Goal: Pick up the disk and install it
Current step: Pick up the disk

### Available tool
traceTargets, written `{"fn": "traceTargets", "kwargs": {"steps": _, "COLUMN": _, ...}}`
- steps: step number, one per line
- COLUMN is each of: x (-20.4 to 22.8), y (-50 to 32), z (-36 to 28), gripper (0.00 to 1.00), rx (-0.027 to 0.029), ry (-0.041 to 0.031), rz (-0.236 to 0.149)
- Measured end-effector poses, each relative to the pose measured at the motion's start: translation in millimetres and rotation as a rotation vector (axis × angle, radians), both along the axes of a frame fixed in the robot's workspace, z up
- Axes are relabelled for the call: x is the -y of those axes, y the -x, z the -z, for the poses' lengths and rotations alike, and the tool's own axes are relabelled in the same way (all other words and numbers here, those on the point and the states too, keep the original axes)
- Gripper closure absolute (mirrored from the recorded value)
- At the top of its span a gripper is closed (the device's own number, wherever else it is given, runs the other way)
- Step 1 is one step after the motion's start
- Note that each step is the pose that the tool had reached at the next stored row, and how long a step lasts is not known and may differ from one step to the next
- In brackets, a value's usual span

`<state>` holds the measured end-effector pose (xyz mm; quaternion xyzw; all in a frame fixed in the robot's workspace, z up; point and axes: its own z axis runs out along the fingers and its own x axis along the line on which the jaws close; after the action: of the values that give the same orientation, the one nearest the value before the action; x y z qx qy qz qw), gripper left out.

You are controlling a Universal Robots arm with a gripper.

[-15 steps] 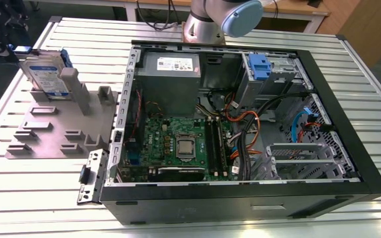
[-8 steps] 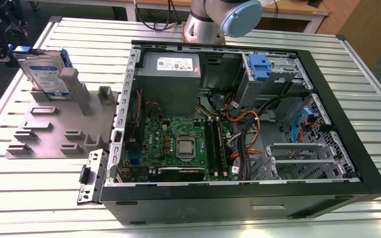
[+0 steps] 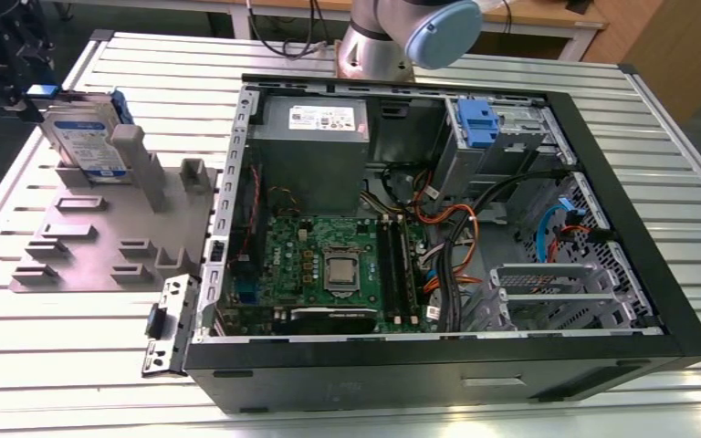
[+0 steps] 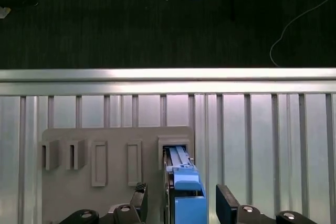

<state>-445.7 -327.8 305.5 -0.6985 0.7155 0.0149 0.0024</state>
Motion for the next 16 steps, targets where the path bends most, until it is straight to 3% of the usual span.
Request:
{"fn": "traceTargets", "kwargs": {"steps": 4, "x": -1.7, "y": 0.7, "z": 3.8, "gripper": 0.38, "rx": 0.0011, "ry": -0.0003, "rz": 0.000}}
{"fn": "traceTargets", "kwargs": {"steps": 7, "x": -1.8, "y": 0.9, "z": 4.1, "gripper": 0.38, "rx": 0.0052, "ry": -0.0003, "rz": 0.000}}
{"fn": "traceTargets", "kwargs": {"steps": 16, "x": -1.8, "y": 1.0, "z": 4.2, "gripper": 0.38, "rx": 0.0062, "ry": -0.0003, "rz": 0.000}}
